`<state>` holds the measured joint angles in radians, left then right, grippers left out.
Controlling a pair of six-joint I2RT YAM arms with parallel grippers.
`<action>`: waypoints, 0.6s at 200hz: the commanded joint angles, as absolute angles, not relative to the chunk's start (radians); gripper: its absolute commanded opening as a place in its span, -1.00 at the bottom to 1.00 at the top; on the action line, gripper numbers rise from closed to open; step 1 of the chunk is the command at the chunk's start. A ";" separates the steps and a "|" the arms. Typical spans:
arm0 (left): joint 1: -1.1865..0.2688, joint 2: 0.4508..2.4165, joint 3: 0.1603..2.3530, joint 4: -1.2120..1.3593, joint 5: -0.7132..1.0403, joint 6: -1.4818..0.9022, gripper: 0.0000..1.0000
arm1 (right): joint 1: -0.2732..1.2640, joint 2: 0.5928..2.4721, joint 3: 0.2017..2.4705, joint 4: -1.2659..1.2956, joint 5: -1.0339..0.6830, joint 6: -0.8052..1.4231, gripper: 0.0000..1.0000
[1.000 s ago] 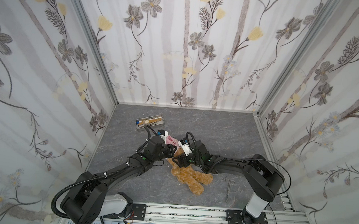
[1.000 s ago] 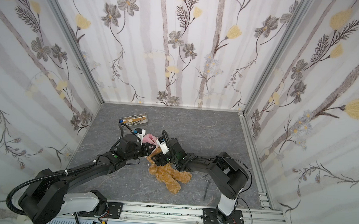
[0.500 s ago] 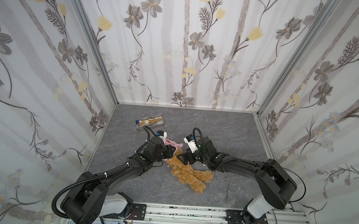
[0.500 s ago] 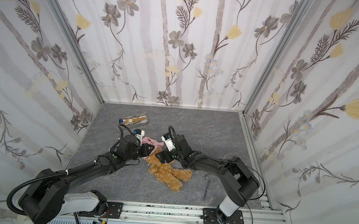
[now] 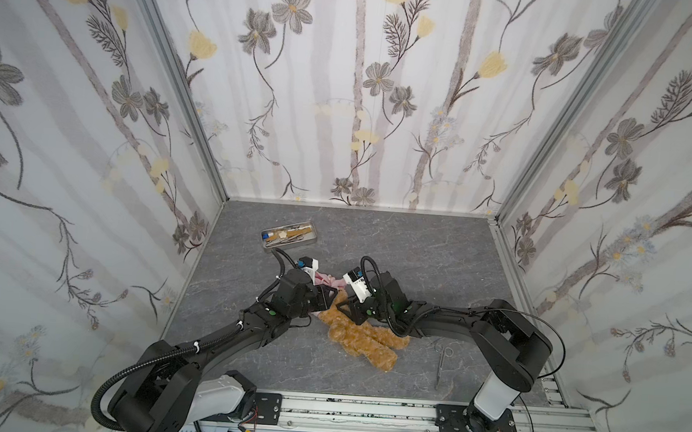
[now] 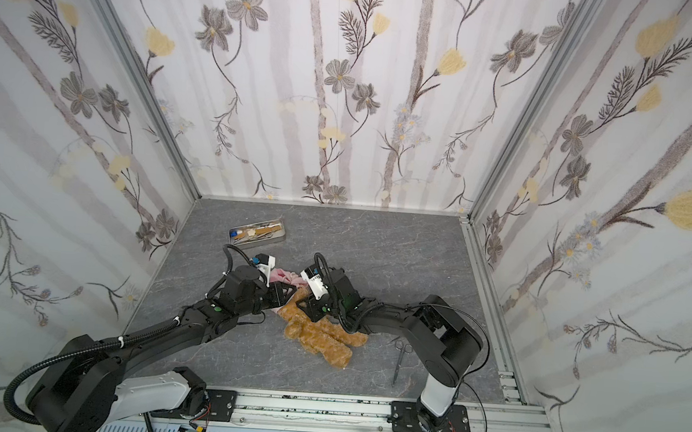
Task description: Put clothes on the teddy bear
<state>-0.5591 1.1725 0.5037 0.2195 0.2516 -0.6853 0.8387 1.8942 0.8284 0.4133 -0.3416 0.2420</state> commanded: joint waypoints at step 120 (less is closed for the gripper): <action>-0.469 1.065 0.569 0.027 0.247 -0.593 0.24 | 0.888 1.825 0.799 0.340 -0.221 -0.137 -0.73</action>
<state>-0.4808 1.0756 0.5449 0.0914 0.2661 -0.6453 0.8734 1.8328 0.8032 0.3447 -0.2768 -0.0879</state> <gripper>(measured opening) 0.623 0.138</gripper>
